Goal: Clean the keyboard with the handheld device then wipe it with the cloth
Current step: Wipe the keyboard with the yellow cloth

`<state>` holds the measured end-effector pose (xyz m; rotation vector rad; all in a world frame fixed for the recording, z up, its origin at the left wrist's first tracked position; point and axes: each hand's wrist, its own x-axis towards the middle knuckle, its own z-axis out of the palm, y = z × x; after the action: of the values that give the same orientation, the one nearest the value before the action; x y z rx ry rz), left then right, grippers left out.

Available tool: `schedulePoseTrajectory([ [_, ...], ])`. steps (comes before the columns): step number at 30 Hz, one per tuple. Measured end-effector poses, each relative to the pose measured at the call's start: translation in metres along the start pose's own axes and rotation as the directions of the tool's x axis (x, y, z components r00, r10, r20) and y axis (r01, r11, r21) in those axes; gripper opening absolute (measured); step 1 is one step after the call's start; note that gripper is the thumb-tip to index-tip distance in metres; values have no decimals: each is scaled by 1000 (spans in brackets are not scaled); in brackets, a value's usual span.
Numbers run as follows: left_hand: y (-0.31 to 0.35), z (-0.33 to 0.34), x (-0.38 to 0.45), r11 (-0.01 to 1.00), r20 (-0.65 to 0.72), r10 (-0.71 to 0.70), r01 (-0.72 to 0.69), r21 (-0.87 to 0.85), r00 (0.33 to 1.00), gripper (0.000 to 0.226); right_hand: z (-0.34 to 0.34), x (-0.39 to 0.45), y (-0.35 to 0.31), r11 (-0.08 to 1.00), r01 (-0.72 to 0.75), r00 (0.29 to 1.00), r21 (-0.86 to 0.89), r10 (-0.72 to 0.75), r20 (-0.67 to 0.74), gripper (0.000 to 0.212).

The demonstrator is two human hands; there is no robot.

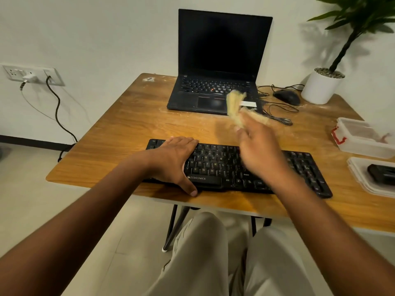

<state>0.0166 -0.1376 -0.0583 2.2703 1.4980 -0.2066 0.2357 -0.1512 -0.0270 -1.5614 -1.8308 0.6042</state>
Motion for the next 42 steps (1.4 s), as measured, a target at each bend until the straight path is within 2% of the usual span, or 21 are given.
schedulePoseTrajectory([
  [2,0,1,0,1000,-2,1,-1,-1,1000,142,29,-6,12,956,82,981,-281,-27,195,51],
  [4,0,1,0,1000,-5,1,-1,4,1000,142,44,-14,22,891,166,955,-422,-39,294,55],
  [10,0,2,2,1000,-6,-9,9,2,1000,142,42,-61,29,861,274,941,-429,-147,305,56],
  [14,1,3,1,1000,7,-16,16,-3,1000,141,32,-90,30,846,280,927,-453,-115,357,59],
  [17,2,1,-1,1000,-1,-10,10,-8,1000,140,17,-104,24,924,198,928,-327,-69,367,55],
  [20,2,1,-2,1000,-9,-4,4,-13,1000,141,-5,-112,18,999,9,975,-37,-1,221,48],
  [22,1,2,-2,1000,-13,-2,2,-18,1000,142,-22,-102,17,982,-116,989,146,100,112,40],
  [24,2,1,-2,1000,-11,-3,3,-20,1000,142,-42,-84,13,933,-178,984,312,171,50,30],
  [26,2,1,-2,1000,-12,-1,1,-26,1000,142,-62,-60,8,885,-188,973,425,227,-44,31],
  [28,2,1,-2,1000,-19,-1,1,-30,1000,142,-76,-35,3,882,-146,955,447,244,-169,29],
  [31,2,1,-3,999,-17,-2,2,-35,1000,143,-78,-6,2,970,-40,935,238,121,-335,29],
  [33,2,1,-3,999,-19,-3,2,-39,1000,142,-67,2,2,995,12,944,101,22,-330,32],
  [36,2,1,-3,999,-25,0,-1,-39,1000,142,-28,-7,15,986,2,997,-169,-16,-79,45],
  [38,1,2,-3,999,-23,-1,0,-36,1000,142,3,-25,30,920,33,995,-391,9,103,50],
  [40,2,2,-3,999,-23,-3,2,-37,1000,141,21,-39,43,867,72,985,-494,15,170,59],
  [42,2,3,-3,999,-21,-7,6,-39,1000,141,28,-52,49,867,98,982,-489,-5,187,63],
])
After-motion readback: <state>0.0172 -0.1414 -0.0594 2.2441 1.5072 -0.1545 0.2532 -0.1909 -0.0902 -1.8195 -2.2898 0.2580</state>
